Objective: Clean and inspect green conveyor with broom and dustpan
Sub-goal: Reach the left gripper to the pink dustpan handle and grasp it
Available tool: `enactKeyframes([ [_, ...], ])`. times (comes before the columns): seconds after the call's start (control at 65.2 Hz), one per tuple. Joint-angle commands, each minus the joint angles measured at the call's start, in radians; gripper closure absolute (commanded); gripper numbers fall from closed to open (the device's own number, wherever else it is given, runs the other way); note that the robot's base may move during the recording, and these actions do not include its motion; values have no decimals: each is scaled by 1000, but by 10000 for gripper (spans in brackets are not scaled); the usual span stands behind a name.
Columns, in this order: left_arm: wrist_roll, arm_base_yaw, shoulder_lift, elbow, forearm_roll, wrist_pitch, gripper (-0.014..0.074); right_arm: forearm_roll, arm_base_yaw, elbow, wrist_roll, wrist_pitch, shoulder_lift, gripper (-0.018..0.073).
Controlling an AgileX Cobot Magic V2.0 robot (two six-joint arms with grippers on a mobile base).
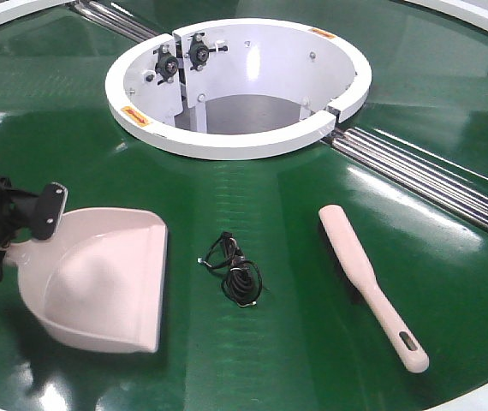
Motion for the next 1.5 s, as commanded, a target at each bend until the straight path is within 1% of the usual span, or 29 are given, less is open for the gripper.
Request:
enactKeyframes([
  [0.0, -53, -15, -46, -64, -12, 8, 604, -12, -6, 3, -2, -70, -10, 568],
  [0.046, -75, -22, -46, -77, -6, 8, 604, -12, -6, 3, -2, -70, -10, 568],
  [0.138, -94, -40, -45, -85, 18, 0, 604, -12, -6, 3, -2, -70, -10, 568],
  [0.261, -101, -73, -35, -85, 101, 11, 604, -12, -6, 3, -2, -70, -10, 568],
  [0.307, -113, -87, -30, -85, 120, 12, 604, -12, -6, 3, -2, -70, -10, 568],
  [0.445, -122, -110, -11, -85, 118, 19, 604, -12, -6, 3, -2, -70, -10, 568],
  [0.645, -130, -131, 35, -88, 135, 89, 604, -12, -6, 3, -2, -70, -10, 568],
  [0.737, -173, -137, 39, -88, 150, 87, 604, -12, -6, 3, -2, -70, -10, 568],
  [0.951, -176, -140, 40, -88, 165, 88, 604, -12, -6, 3, -2, -70, -10, 568],
  [1.151, -253, -141, 40, -88, 203, 91, 604, -12, -6, 3, -2, -70, -10, 568],
  [1.212, -253, -143, 40, -88, 202, 96, 604, -12, -6, 3, -2, -70, -10, 568],
  [1.366, -280, -173, 40, -88, 208, 80, 604, -12, -6, 3, -2, -70, -10, 568],
  [1.488, -286, -197, 40, -88, 249, 83, 604, -12, -6, 3, -2, -70, -10, 568],
])
